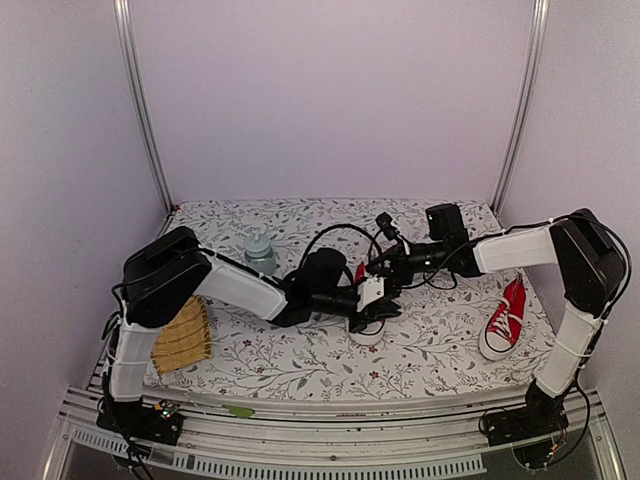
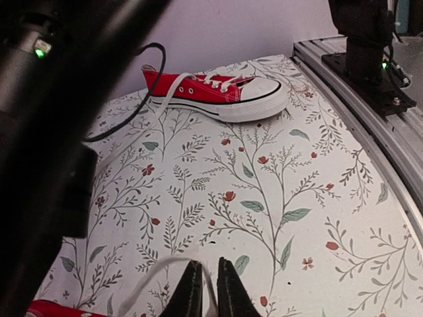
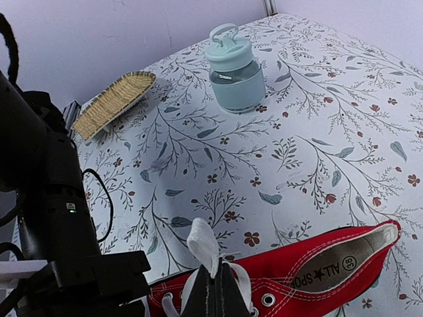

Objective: Tie the shoes
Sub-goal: Wrap the half-tied shoelace around a loop with the shoelace, then pass from the right arm to the left, then cross the half-tied shoelace with the shoelace loop.

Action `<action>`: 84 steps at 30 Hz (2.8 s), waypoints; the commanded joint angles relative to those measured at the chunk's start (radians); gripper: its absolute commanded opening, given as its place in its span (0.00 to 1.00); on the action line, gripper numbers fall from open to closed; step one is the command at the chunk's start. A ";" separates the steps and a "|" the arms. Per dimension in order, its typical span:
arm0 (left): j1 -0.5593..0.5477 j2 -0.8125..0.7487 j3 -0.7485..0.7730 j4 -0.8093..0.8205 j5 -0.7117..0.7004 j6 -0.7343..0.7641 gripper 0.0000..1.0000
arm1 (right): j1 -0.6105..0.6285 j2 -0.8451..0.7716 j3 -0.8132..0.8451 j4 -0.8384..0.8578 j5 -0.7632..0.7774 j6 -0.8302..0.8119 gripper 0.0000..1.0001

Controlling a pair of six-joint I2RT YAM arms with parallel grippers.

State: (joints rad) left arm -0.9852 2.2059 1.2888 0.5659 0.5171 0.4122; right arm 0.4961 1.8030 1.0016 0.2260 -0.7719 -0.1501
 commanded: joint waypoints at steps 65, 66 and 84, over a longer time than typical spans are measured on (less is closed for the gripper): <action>0.266 -0.121 -0.148 0.143 0.225 -0.029 0.00 | 0.020 -0.034 0.061 -0.337 0.073 -0.088 0.20; 0.266 -0.121 -0.148 0.144 0.226 -0.030 0.00 | 0.020 -0.034 0.050 -0.314 0.079 -0.075 0.24; 0.266 -0.127 -0.160 0.143 0.242 -0.024 0.00 | 0.019 0.063 0.115 -0.287 0.114 -0.019 0.33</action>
State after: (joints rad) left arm -0.7197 2.1059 1.1336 0.6949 0.7486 0.3882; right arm 0.5205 1.8595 1.0740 -0.0761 -0.6518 -0.1825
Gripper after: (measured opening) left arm 0.005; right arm 0.332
